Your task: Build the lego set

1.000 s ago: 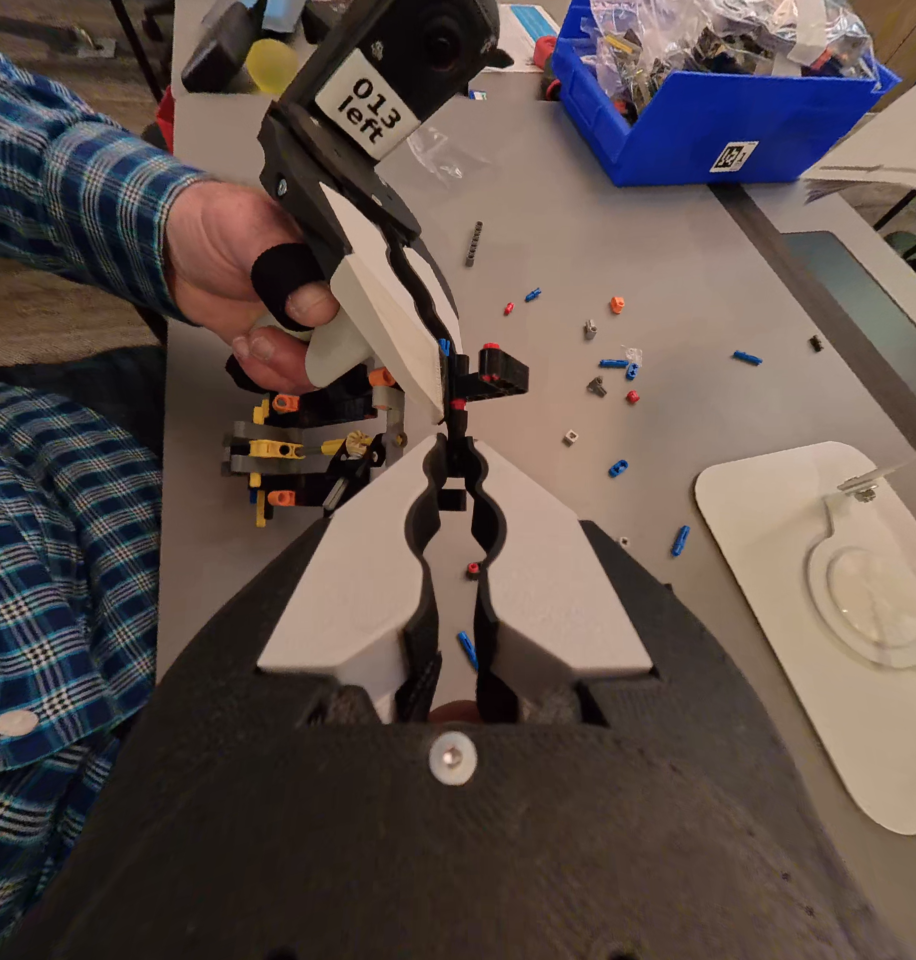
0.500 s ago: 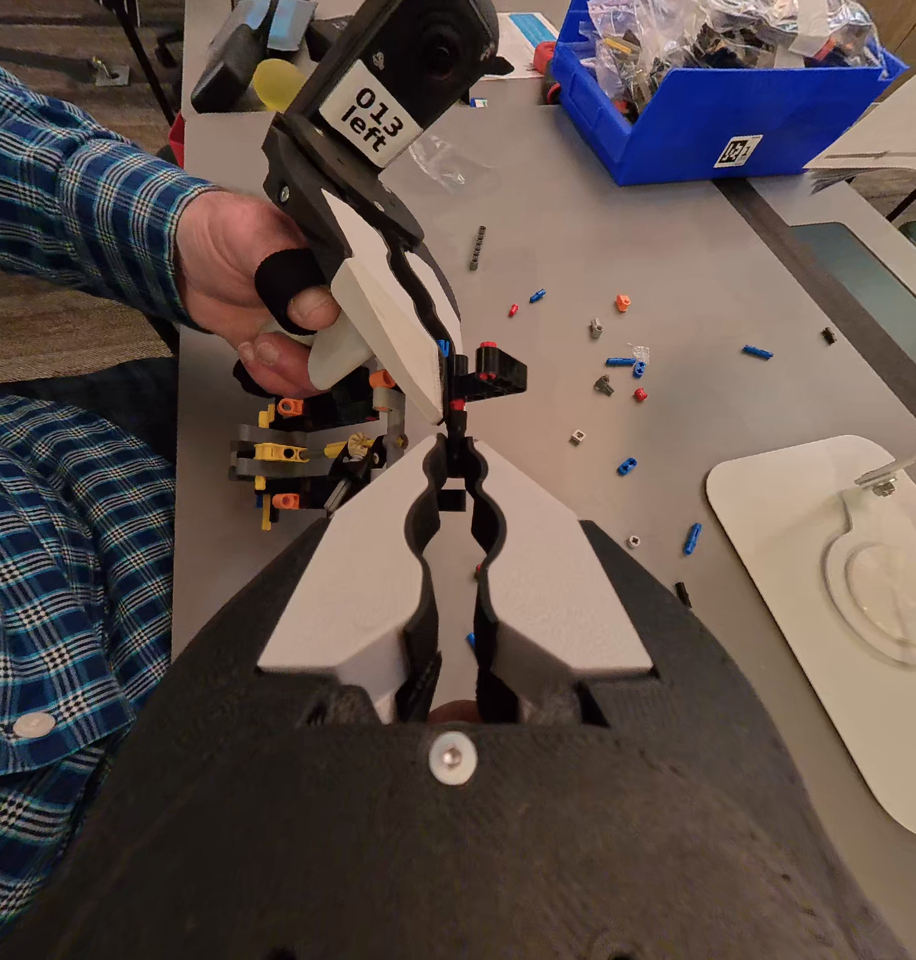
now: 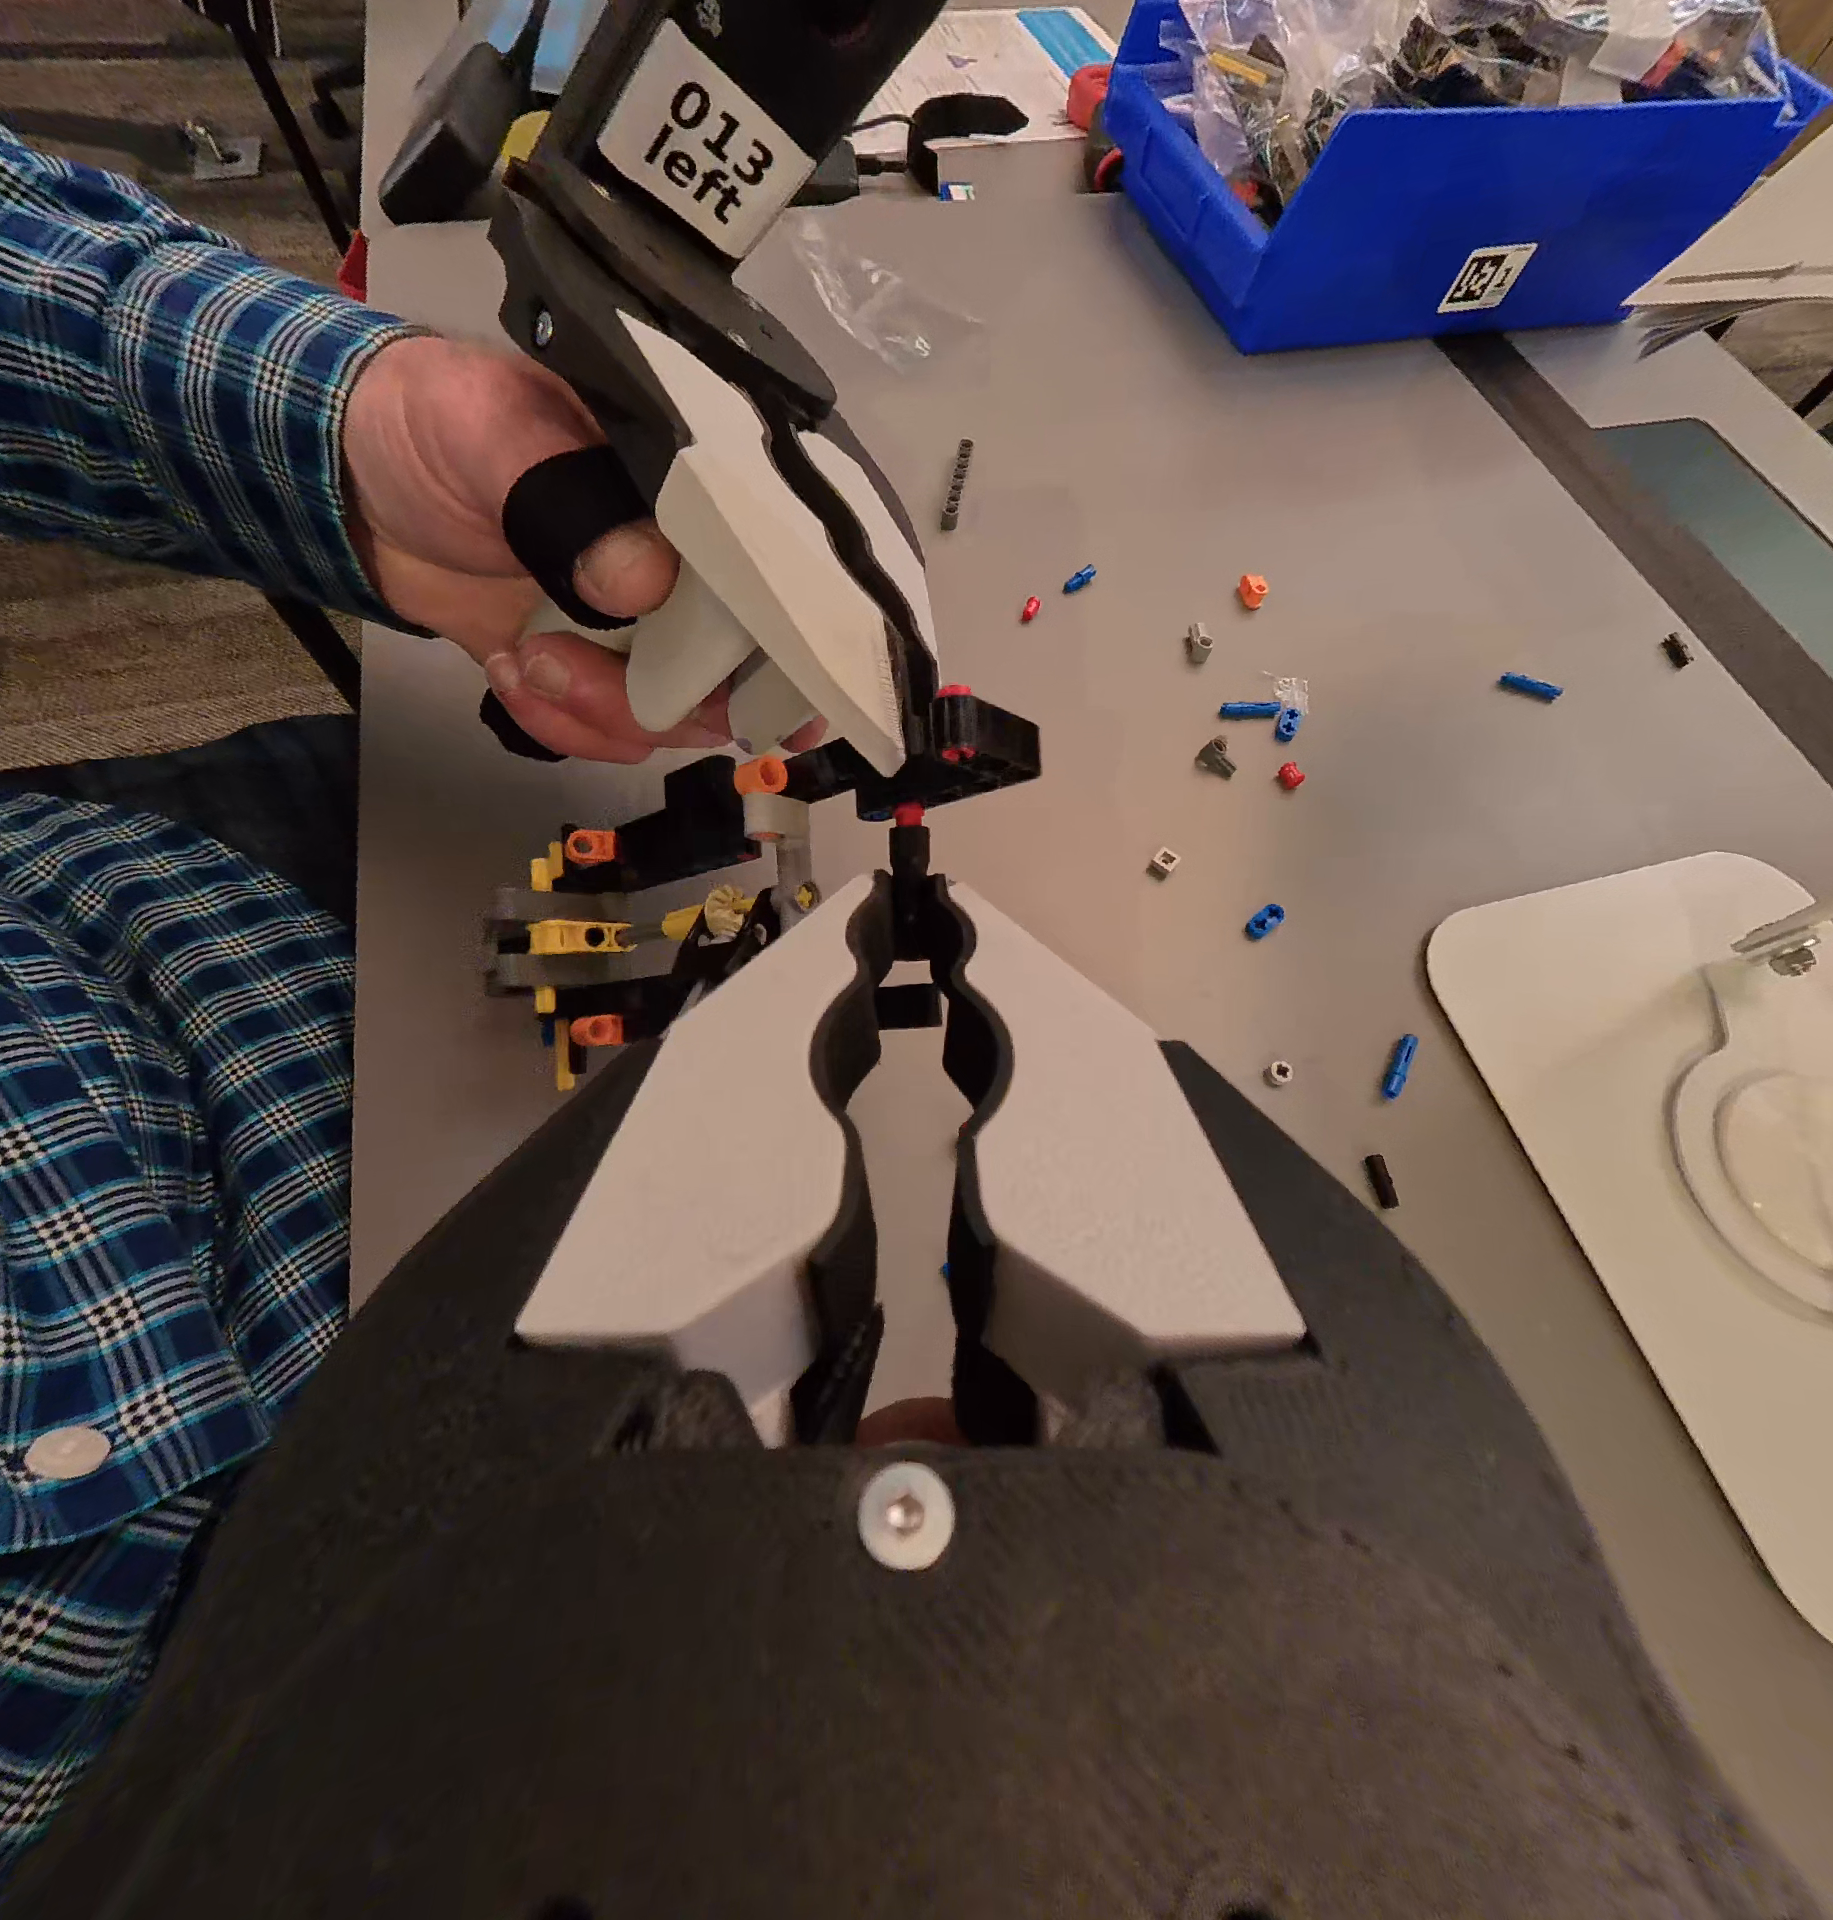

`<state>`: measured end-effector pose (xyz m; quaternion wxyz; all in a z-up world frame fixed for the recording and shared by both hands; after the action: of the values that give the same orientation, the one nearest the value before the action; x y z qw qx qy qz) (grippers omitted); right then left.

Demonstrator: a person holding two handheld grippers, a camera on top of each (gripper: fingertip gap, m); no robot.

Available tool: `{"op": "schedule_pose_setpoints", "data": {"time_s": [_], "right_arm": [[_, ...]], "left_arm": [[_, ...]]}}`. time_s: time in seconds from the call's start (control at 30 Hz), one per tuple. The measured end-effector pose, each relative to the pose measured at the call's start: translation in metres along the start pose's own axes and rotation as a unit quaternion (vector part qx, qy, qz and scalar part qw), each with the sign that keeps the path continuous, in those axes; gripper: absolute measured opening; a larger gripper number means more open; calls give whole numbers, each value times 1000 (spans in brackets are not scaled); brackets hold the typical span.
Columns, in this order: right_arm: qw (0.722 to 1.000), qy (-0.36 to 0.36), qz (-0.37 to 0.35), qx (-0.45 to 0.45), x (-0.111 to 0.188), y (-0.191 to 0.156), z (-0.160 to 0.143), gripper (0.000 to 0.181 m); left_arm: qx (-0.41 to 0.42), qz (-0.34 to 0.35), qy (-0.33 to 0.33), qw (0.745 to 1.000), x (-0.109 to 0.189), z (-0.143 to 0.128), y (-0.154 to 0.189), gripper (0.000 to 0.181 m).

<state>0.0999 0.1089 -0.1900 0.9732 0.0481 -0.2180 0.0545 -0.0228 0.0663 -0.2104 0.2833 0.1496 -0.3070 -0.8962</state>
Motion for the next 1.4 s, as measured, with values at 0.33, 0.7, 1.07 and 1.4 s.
{"op": "schedule_pose_setpoints", "data": {"time_s": [0.33,0.7,1.07,1.4], "right_arm": [[1000,2,3,5,-3,-1,2,2],[1000,-25,-1,-17,13,13,-5,21],[994,-6,54,-93,9,8,-20,14],[991,-134,-17,-18,36,33,-47,32]], "left_arm": [[20,-4,7,1000,1,-4,-3,6],[43,5,19,999,7,-2,-13,6],[41,-9,15,999,4,-3,-9,6],[47,23,-24,998,10,-3,-23,5]]}}
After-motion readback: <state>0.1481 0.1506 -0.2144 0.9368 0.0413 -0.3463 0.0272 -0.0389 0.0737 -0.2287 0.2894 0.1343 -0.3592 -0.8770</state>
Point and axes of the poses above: each gripper's, where its closed fingertips meet, x back along the fingers, z out of its top, y = z × x across the jaws, the point moved 7 cm from there along x, back along the fingers, and after that the axes turned 6 degrees about y, right-handed, at the moved point
